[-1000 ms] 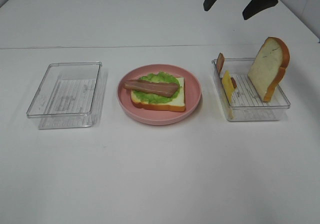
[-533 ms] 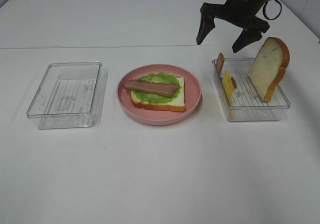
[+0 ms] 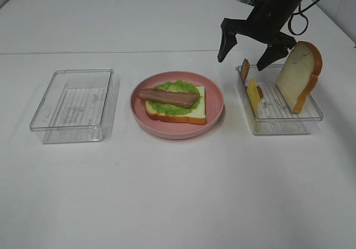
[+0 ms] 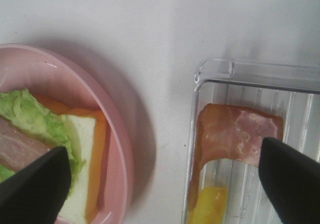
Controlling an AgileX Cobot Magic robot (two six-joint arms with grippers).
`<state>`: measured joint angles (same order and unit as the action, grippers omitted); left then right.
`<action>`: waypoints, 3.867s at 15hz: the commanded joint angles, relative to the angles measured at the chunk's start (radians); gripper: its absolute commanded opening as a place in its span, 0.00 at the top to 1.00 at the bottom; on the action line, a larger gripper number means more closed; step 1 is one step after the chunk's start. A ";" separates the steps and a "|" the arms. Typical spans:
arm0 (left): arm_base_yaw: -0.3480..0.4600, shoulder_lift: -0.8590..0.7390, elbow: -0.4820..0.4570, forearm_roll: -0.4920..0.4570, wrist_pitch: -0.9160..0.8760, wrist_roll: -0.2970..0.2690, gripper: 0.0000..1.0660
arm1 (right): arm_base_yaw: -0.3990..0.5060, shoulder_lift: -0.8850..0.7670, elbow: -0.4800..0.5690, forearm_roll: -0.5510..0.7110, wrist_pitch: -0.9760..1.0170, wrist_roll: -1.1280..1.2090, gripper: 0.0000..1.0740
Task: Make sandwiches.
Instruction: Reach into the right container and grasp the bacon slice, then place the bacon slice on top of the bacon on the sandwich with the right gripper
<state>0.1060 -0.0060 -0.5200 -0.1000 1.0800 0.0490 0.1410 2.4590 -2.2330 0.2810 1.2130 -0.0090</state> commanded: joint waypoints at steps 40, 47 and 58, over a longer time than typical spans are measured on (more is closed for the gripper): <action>0.001 -0.014 0.002 0.000 -0.005 -0.009 0.08 | 0.178 -0.338 0.098 0.099 0.051 0.009 1.00; 0.001 -0.014 0.002 0.000 -0.005 -0.009 0.08 | 0.347 -0.197 0.098 0.150 -0.052 0.009 1.00; 0.001 -0.014 0.002 0.001 -0.005 -0.010 0.08 | 0.343 -0.096 0.098 0.124 -0.127 -0.036 1.00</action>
<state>0.1060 -0.0060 -0.5200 -0.1000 1.0790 0.0460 0.4860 2.3530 -2.1410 0.4170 1.0920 -0.0360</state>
